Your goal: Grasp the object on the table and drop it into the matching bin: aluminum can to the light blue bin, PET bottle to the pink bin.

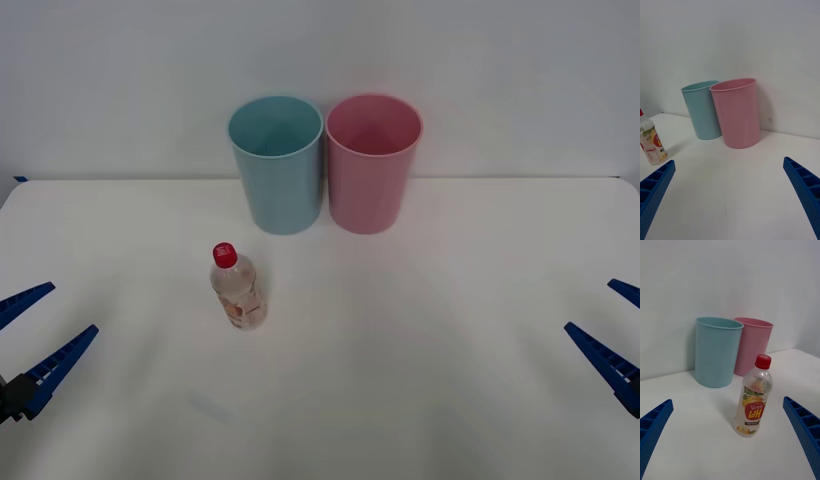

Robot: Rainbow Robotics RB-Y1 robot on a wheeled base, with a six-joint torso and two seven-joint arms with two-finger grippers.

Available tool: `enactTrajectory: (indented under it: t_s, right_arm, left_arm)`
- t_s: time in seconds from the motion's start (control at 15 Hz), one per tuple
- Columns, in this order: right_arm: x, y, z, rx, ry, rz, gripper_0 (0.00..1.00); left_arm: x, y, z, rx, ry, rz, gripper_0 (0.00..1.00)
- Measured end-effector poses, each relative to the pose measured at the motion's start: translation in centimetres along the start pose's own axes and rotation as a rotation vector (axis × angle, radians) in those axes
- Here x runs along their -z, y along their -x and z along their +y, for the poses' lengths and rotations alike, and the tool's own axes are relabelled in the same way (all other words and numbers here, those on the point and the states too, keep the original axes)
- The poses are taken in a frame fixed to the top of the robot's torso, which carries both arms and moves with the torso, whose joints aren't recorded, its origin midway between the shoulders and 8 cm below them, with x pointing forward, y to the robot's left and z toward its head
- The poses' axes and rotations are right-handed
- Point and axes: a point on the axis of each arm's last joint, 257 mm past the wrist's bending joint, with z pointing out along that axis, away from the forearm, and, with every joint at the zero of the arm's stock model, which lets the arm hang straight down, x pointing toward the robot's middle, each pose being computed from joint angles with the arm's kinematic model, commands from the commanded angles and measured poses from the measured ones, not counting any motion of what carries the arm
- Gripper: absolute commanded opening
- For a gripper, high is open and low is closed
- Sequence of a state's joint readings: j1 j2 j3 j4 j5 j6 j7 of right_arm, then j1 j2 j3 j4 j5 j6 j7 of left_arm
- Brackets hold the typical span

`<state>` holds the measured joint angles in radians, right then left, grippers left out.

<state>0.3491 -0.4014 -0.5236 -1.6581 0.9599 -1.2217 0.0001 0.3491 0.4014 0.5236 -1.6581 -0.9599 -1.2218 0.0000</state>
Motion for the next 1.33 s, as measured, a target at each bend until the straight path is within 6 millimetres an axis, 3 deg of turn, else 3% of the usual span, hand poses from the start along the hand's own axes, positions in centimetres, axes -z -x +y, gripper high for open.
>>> enactTrajectory:
  t_s: [0.47, 0.87, 1.33]
  right_arm:
    - [0.0, 0.0, 0.0, 0.0, 0.0, 0.0, 1.0]
    - [0.0, 0.0, 0.0, 0.0, 0.0, 0.0, 1.0]
    - [0.0, 0.0, 0.0, 0.0, 0.0, 0.0, 1.0]
  left_arm:
    - [0.6, 0.2, 1.6, -0.009, 0.032, 0.008, 1.0]
    - [1.5, -3.5, 2.7, 0.006, 0.065, 0.088, 1.0]
    - [-0.7, -6.6, -0.4, -0.008, -0.016, 0.128, 1.0]
